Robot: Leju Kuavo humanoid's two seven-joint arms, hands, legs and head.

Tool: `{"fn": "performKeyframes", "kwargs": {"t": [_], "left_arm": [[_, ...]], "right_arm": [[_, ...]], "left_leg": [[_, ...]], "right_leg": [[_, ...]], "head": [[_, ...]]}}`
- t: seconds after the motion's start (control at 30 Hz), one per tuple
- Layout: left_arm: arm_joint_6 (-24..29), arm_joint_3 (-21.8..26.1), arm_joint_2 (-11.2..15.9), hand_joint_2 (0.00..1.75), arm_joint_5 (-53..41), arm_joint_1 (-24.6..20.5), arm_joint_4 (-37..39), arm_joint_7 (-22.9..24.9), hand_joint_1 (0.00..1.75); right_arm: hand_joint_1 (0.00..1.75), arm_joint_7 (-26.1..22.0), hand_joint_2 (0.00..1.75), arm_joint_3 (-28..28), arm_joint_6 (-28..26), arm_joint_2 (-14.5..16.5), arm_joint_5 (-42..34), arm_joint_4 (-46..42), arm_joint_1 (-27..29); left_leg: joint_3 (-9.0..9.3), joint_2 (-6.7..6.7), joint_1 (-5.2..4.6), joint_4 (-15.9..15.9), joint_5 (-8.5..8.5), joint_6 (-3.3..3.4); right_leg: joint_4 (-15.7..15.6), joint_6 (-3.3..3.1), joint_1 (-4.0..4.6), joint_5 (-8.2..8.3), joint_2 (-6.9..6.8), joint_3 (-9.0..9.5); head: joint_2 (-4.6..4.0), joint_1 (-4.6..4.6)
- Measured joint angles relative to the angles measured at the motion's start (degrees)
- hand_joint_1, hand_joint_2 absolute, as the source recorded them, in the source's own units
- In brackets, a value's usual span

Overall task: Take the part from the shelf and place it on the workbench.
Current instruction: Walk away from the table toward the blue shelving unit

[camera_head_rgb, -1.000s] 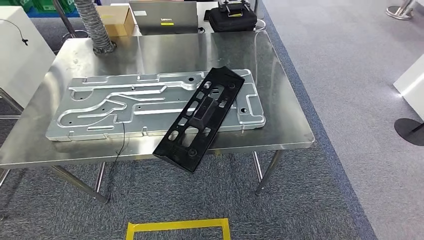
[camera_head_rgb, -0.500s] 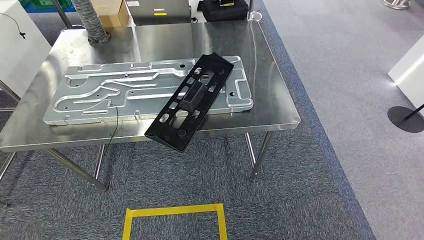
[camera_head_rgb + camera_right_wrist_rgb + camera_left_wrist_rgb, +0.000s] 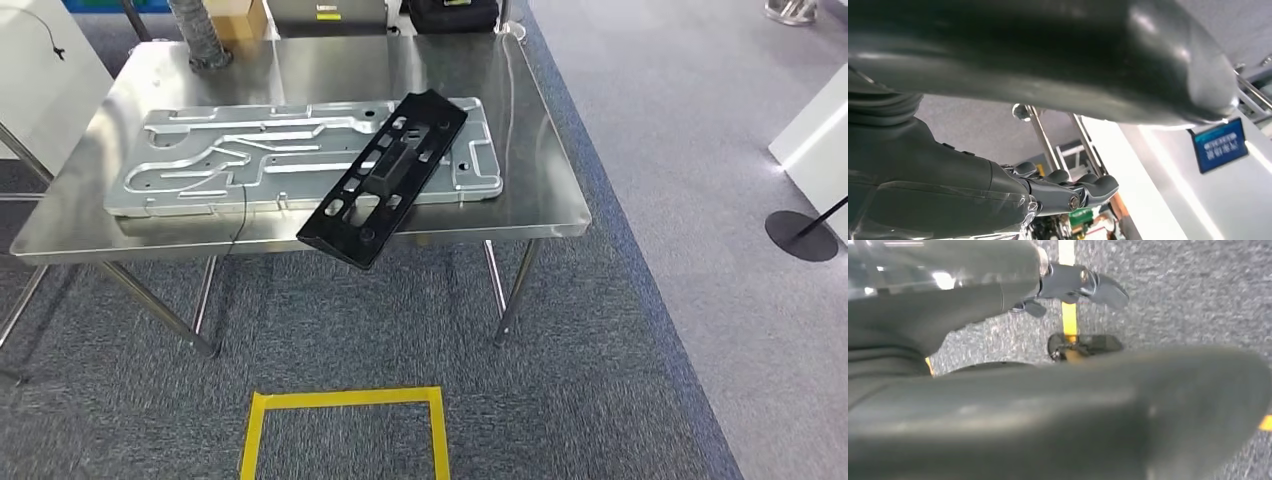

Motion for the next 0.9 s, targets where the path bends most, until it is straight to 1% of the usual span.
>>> {"fn": "performKeyframes", "kwargs": {"t": [0.03,0.07,0.1,0.13,0.17,0.2,0.23,0.27,0.3,0.33,0.37,0.4,0.43,0.47,0.5,0.53,0.57,0.6,0.63,0.67,0.7,0.73,0.77,0.8,0.83,0.87,0.9], "left_arm": [[0.02,0.01,-0.03,0.0,0.0,0.03,0.0,0.01,0.0],[0.04,0.01,-0.08,0.0,0.0,0.02,0.0,0.01,0.0],[0.04,0.02,-0.09,0.0,0.0,0.02,0.0,0.02,0.0],[0.01,0.02,-0.11,0.0,0.0,0.02,0.0,0.02,0.0],[-0.03,0.02,-0.14,0.0,0.0,0.03,0.0,0.02,0.0],[-0.07,0.02,-0.15,0.0,0.0,0.03,0.0,0.02,0.0],[-0.09,0.02,-0.17,0.0,-0.01,0.04,0.0,0.02,0.0],[-0.11,0.02,-0.2,0.0,-0.01,0.05,0.0,0.02,0.0],[-0.11,0.02,-0.22,0.0,-0.01,0.05,0.0,0.02,0.0],[-0.12,0.02,-0.25,0.0,-0.02,0.04,0.0,0.03,0.0],[-0.13,0.01,-0.26,0.0,-0.2,0.01,0.0,0.02,0.0],[-0.15,-0.05,-0.26,0.0,-0.54,-0.02,0.0,-0.01,0.0],[-0.18,-0.17,-0.21,0.0,-0.95,0.01,0.0,-0.03,0.0],[-0.21,-0.33,-0.12,0.0,-1.39,0.03,0.0,-0.07,0.0],[-0.28,-0.48,0.0,0.0,-1.66,-0.01,0.0,-0.11,0.0],[-0.39,-0.59,0.1,0.0,-1.77,-0.1,0.0,-0.19,0.0],[-0.51,-0.64,0.17,0.0,-1.79,-0.27,0.0,-0.33,0.0],[-0.63,-0.66,0.2,0.0,-1.73,-0.4,0.0,-0.53,0.0],[-0.72,-0.67,0.21,0.0,-1.63,-0.42,0.0,-0.75,0.0],[-0.74,-0.68,0.22,0.0,-1.52,-0.36,0.0,-0.97,0.0],[-0.74,-0.68,0.22,0.0,-1.41,-0.29,0.0,-1.18,0.0],[-0.74,-0.68,0.22,0.0,-1.32,-0.23,0.0,-1.34,0.0],[-0.73,-0.68,0.22,0.0,-1.22,-0.22,0.0,-1.49,0.0],[-0.72,-0.68,0.22,0.0,-1.11,-0.25,0.0,-1.61,0.0],[-0.7,-0.68,0.22,0.0,-1.03,-0.28,0.0,-1.71,0.0],[-0.69,-0.68,0.22,0.0,-0.94,-0.3,0.0,-1.78,0.0],[-0.69,-0.68,0.21,0.0,-0.87,-0.34,0.0,-1.8,0.0]], "right_arm": [[0.0,0.0,0.0,-0.02,0.0,0.01,0.0,0.06,0.01],[0.0,-0.01,0.0,0.0,0.0,0.01,0.0,0.12,0.03],[0.0,-0.01,0.0,0.03,0.0,0.01,0.0,0.16,0.06],[0.0,-0.01,0.0,0.05,0.0,0.01,0.0,0.19,0.08],[0.0,0.0,0.0,0.08,0.0,0.02,-0.01,0.2,0.13],[0.0,0.0,0.0,0.07,0.0,0.02,-0.01,0.21,0.14],[0.0,0.0,0.0,0.06,0.0,0.02,-0.01,0.21,0.14],[0.0,0.0,0.0,0.05,0.0,0.03,-0.01,0.21,0.14],[0.0,0.0,0.0,0.05,0.0,0.03,-0.01,0.21,0.14],[0.0,0.09,0.0,0.03,-0.01,0.03,0.14,0.21,0.12],[0.0,1.32,0.0,0.02,0.0,0.09,1.25,-0.27,-0.28],[0.0,4.23,0.0,-0.01,-0.02,0.19,3.54,-2.12,-1.46],[0.0,8.65,0.0,-0.12,-0.06,0.3,7.75,-5.4,-3.0],[0.0,13.81,0.0,-0.22,-0.07,0.71,14.67,-9.78,-4.46],[0.0,18.22,0.0,-0.33,-0.09,1.49,23.43,-14.21,-5.58],[0.0,21.22,0.0,-0.42,-0.09,2.64,33.61,-17.66,-6.0],[0.0,22.76,0.0,-0.4,-0.06,4.13,43.5,-19.96,-5.98],[0.0,23.49,0.0,-0.33,-0.05,5.69,51.61,-21.42,-5.88],[0.0,23.86,0.0,-0.23,-0.05,7.3,57.33,-22.51,-5.53],[0.0,23.94,0.0,-0.11,-0.04,9.03,60.7,-23.3,-4.82],[0.0,23.98,0.0,-0.01,-0.04,10.91,62.72,-23.82,-3.92],[0.0,23.99,0.0,0.06,-0.04,12.9,64.0,-24.08,-2.88],[0.0,24.0,0.0,0.08,-0.04,14.86,65.25,-24.16,-1.69],[0.0,24.0,0.0,-0.1,-0.05,16.97,66.78,-24.0,0.11],[0.0,23.85,0.0,-0.71,-0.07,19.34,68.87,-23.55,2.72],[0.0,23.06,0.0,-2.18,-0.01,22.57,72.04,-22.59,6.54],[0.0,21.03,0.0,-4.81,0.56,26.83,75.74,-21.12,12.19]], "left_leg": [[-0.53,0.06,0.1,-0.29,0.74,0.34],[-1.12,0.15,0.18,-0.4,1.37,0.56],[-1.85,0.17,0.16,-0.36,1.9,0.72],[-2.67,0.2,0.15,-0.24,2.42,0.76],[-3.53,0.22,0.16,-0.03,2.91,0.67],[-4.42,0.23,0.19,0.3,3.39,0.55],[-5.35,0.24,0.29,0.72,3.79,0.37],[-6.23,0.25,0.4,1.23,4.12,0.15],[-7.06,0.23,0.46,1.81,4.37,-0.11],[-7.82,0.21,0.49,2.4,4.59,-0.4],[-8.4,0.15,0.45,2.86,4.85,-0.74],[-8.83,0.09,0.39,3.15,5.2,-1.07],[-9.09,0.08,0.35,3.22,5.6,-1.44],[-9.23,0.08,0.34,3.24,5.89,-1.81],[-9.47,0.03,0.41,3.62,5.51,-2.18],[-9.94,-0.04,0.5,4.83,4.15,-2.55],[-10.73,-0.13,0.62,7.18,1.88,-2.84],[-11.78,-0.22,0.76,10.55,-0.95,-3.09],[-12.8,-0.23,0.84,14.31,-3.42,-3.23],[-13.42,-0.23,0.91,17.48,-4.82,-3.3],[-13.33,-0.23,0.94,19.16,-4.89,-3.27],[-12.27,-0.24,0.94,18.79,-3.75,-3.12],[-10.25,-0.23,0.94,16.44,-2.06,-2.87],[-7.44,-0.23,0.92,12.67,-0.75,-2.54],[-4.44,-0.18,0.82,8.22,-0.31,-2.23],[-2.3,-0.12,0.78,4.78,-0.43,-1.96],[-1.01,-0.06,0.74,2.47,-0.85,-1.75]], "right_leg": [[1.4,0.3,-0.07,-1.69,0.08,-0.59],[3.92,0.58,-0.26,-4.28,0.19,-1.45],[7.42,0.88,-0.37,-7.15,0.25,-2.49],[11.23,1.17,-0.51,-9.41,0.29,-3.41],[14.15,1.47,-0.67,-10.41,0.3,-3.79],[15.44,1.77,-0.85,-10.11,0.31,-3.36],[14.63,2.03,-1.06,-8.76,0.31,-1.91],[11.85,2.29,-1.29,-7.13,0.3,0.5],[7.77,2.49,-1.51,-6.22,0.32,3.48],[3.64,2.42,-1.49,-6.08,0.43,6.24],[0.62,2.18,-1.39,-6.41,0.44,8.11],[-1.06,1.81,-1.22,-6.93,0.46,8.98],[-1.46,1.24,-1.01,-6.98,0.52,8.92],[-1.35,0.65,-1.15,-6.63,0.52,8.44],[-1.35,0.1,-1.24,-6.21,0.58,7.98],[-1.4,-0.46,-1.31,-5.69,0.65,7.49],[-1.46,-0.89,-1.32,-5.14,0.63,6.97],[-1.38,-1.14,-1.13,-4.63,0.52,6.37],[-1.28,-1.33,-0.95,-4.09,0.44,5.71],[-1.15,-1.44,-0.77,-3.56,0.36,4.99],[-1.0,-1.49,-0.6,-3.05,0.33,4.18],[-0.81,-1.46,-0.47,-2.57,0.36,3.33],[-0.62,-1.39,-0.36,-2.09,0.38,2.47],[-0.42,-1.28,-0.27,-1.64,0.38,1.74],[-0.25,-1.11,-0.12,-1.22,0.37,1.17],[-0.19,-0.89,-0.03,-0.74,0.36,0.85],[-0.22,-0.63,0.02,-0.26,0.42,0.73]], "head": [[0.0,0.02],[0.0,0.02],[-0.01,0.03],[-0.01,0.03],[-0.01,0.03],[-0.01,0.03],[-0.01,0.03],[-0.01,0.03],[-0.01,0.03],[-0.01,0.02],[-0.01,0.03],[0.0,0.03],[0.0,0.05],[0.0,0.06],[0.0,0.05],[0.0,0.04],[0.0,0.03],[0.0,0.02],[0.0,0.02],[0.0,0.02],[0.0,0.02],[0.0,0.02],[0.0,0.02],[0.0,0.01],[0.0,0.02],[0.0,0.02],[0.0,0.02]]}}
